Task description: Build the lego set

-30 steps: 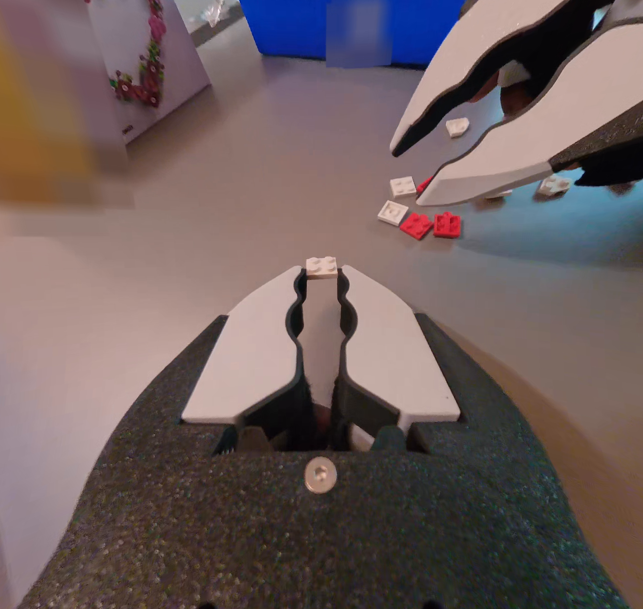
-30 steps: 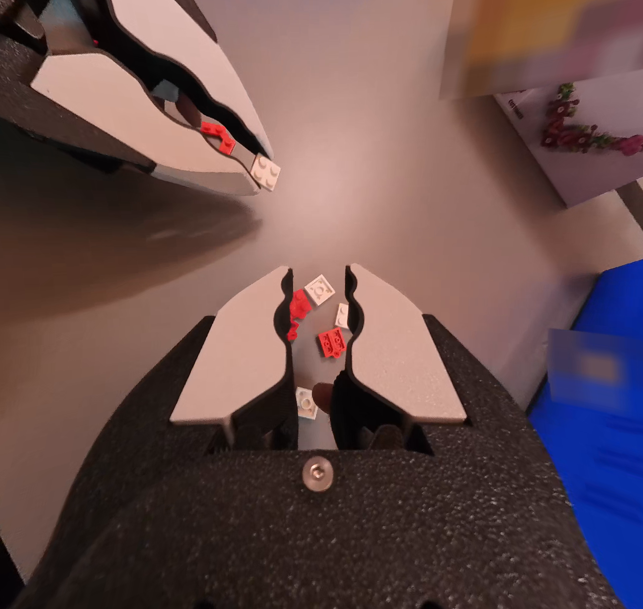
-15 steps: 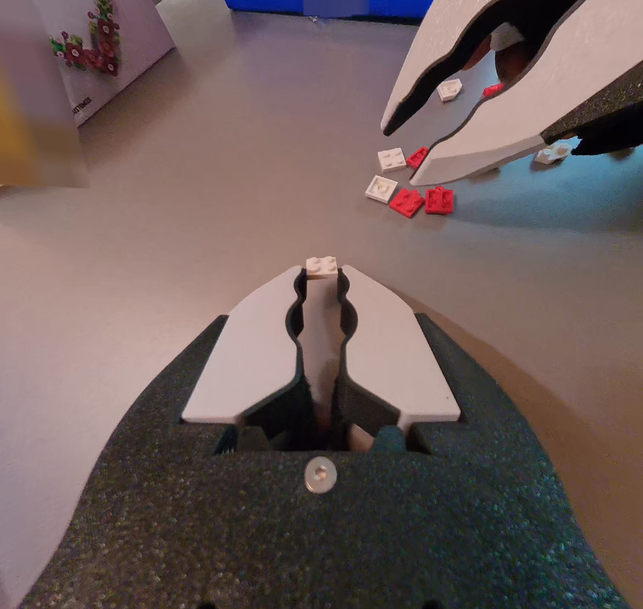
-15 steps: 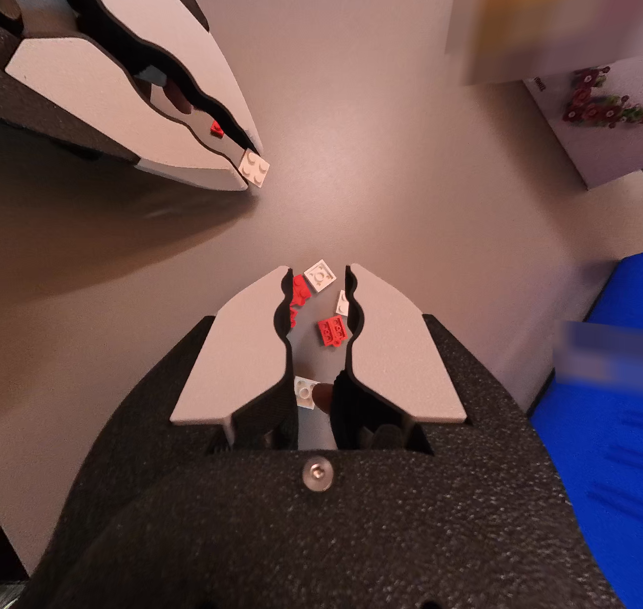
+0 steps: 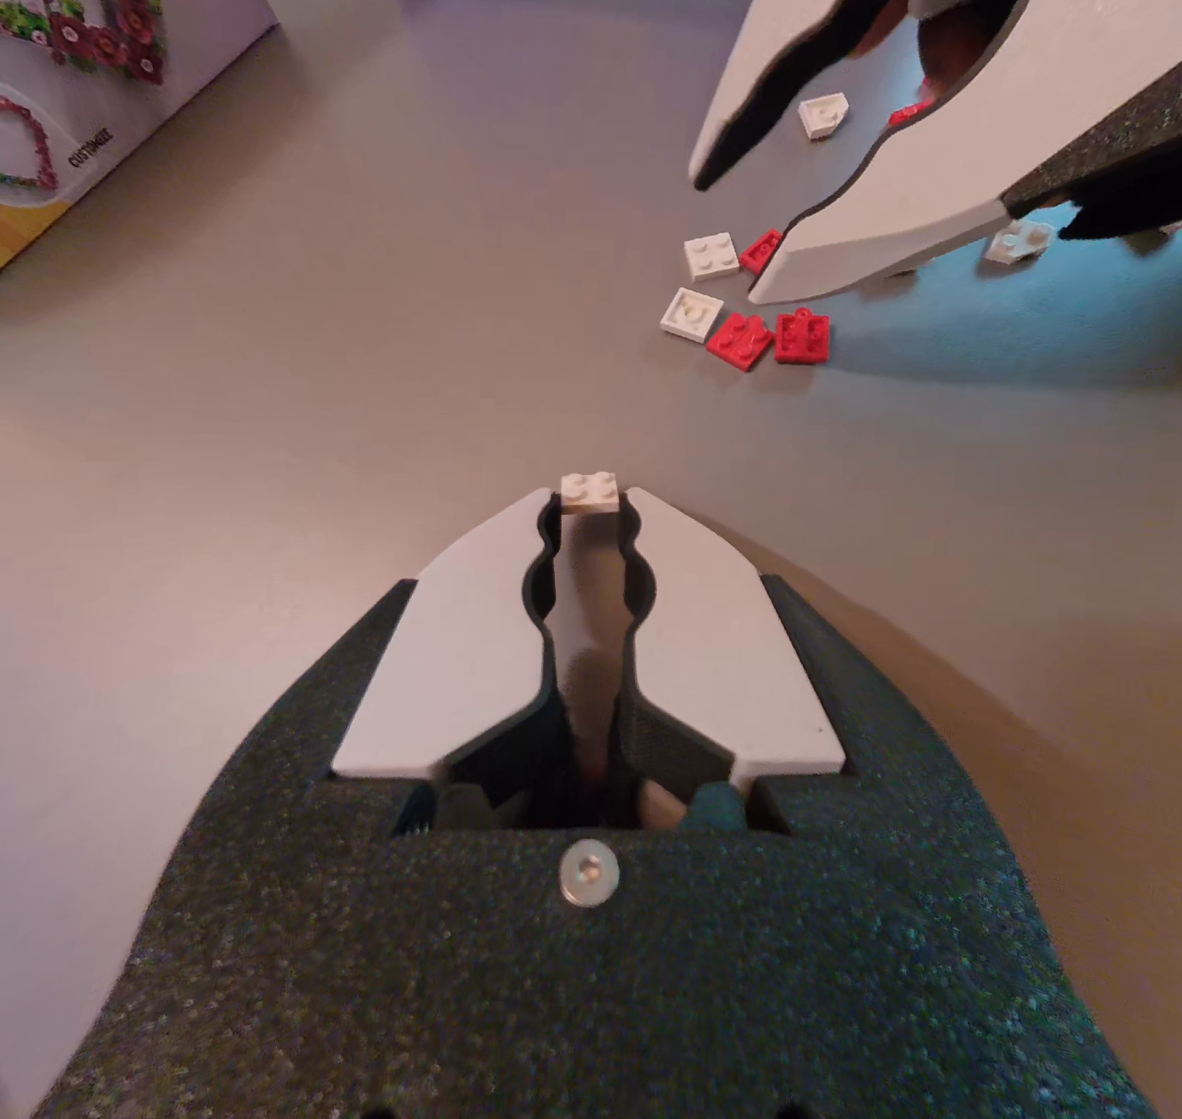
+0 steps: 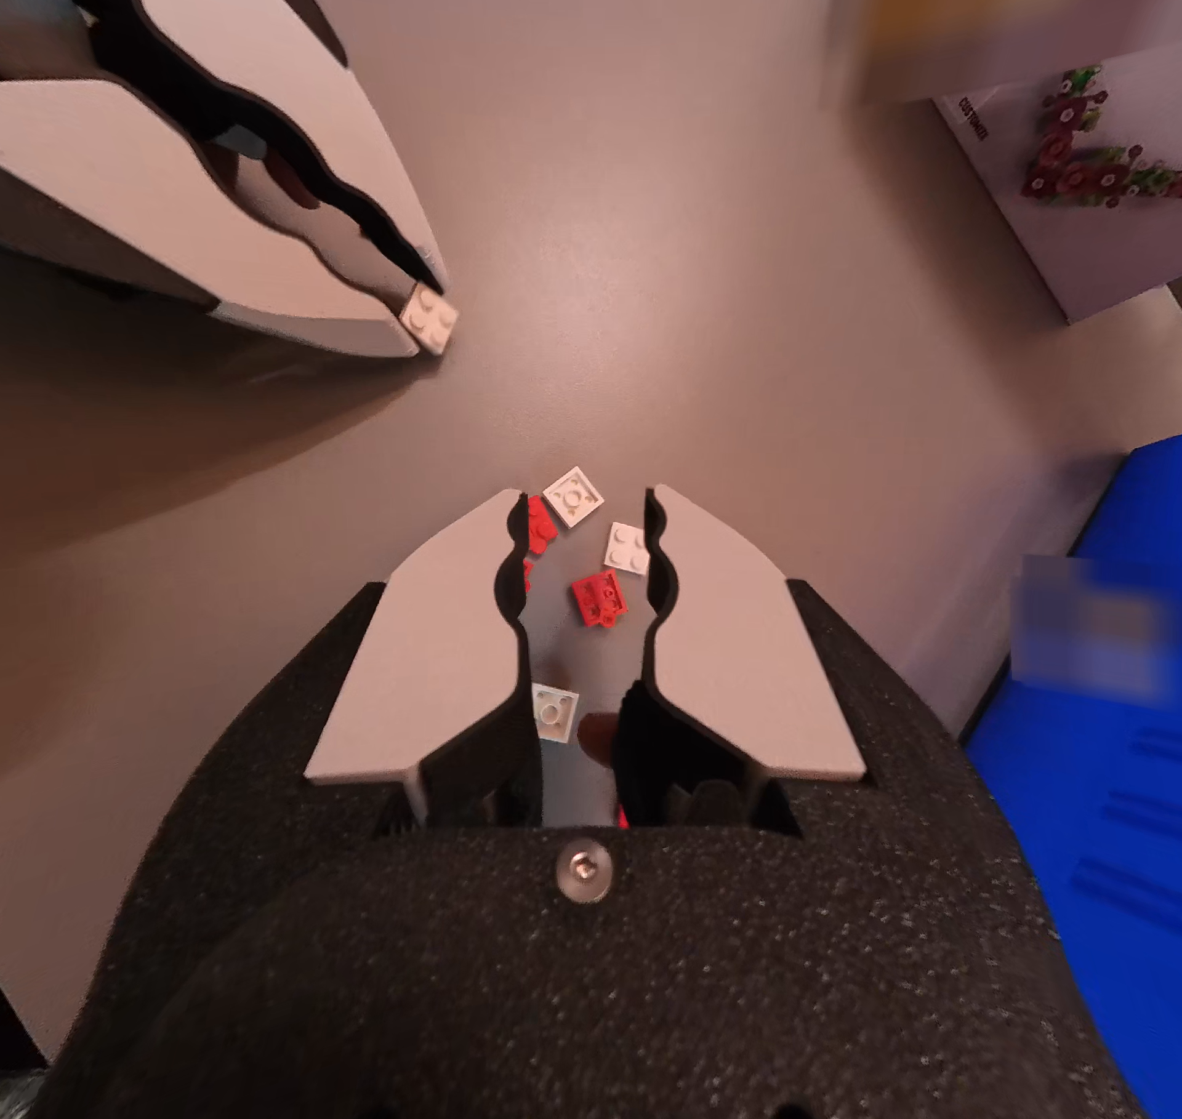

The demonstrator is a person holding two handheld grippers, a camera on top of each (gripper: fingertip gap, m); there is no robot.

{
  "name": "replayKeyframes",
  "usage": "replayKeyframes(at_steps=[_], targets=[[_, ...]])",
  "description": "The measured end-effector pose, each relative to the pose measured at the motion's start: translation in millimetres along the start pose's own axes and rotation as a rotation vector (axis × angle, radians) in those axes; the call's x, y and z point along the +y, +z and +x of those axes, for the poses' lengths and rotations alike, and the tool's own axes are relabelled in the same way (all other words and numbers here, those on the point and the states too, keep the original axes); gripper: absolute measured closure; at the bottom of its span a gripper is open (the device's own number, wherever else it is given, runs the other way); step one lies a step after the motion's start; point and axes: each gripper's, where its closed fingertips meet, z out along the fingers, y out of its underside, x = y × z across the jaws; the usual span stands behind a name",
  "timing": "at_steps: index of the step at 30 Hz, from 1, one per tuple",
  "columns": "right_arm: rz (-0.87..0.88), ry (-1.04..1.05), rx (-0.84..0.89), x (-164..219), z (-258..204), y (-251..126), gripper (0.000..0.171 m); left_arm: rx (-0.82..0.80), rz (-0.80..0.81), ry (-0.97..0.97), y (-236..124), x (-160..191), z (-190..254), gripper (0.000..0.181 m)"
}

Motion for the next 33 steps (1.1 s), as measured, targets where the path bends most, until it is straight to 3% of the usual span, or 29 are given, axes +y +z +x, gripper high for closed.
replayKeyframes(at_steps=[7,10,16,21,23,29,33], targets=[[0.008,0.035,0.021,-1.3,6.4,-2.6,0.127,0.033,-0.047,0.003,1.4,6.2,5.1,0.157],[0.053,0.081,0.067,-8.2,16.1,-7.1,0.117,0.022,-0.049,0.006,-2.4,3.5,3.7,0.144],[0.230,0.198,0.212,-30.8,47.5,-27.0,0.069,-0.040,0.034,0.007,-22.3,-14.6,-11.3,0.117],[0.355,0.332,0.417,-37.0,84.2,-57.9,0.040,-0.377,0.215,-0.081,-63.4,-42.3,-69.1,0.052],[0.401,0.375,0.499,-36.6,97.5,-70.9,0.032,-0.536,0.323,-0.119,-89.9,-53.9,-92.0,0.035],[0.526,0.480,0.725,-30.8,127.8,-110.4,0.025,-0.844,0.620,-0.181,-165.6,-71.6,-129.5,0.036],[0.510,0.523,0.754,-20.8,138.6,-119.4,0.025,-0.921,0.589,-0.205,-189.6,-60.3,-148.5,0.036]])
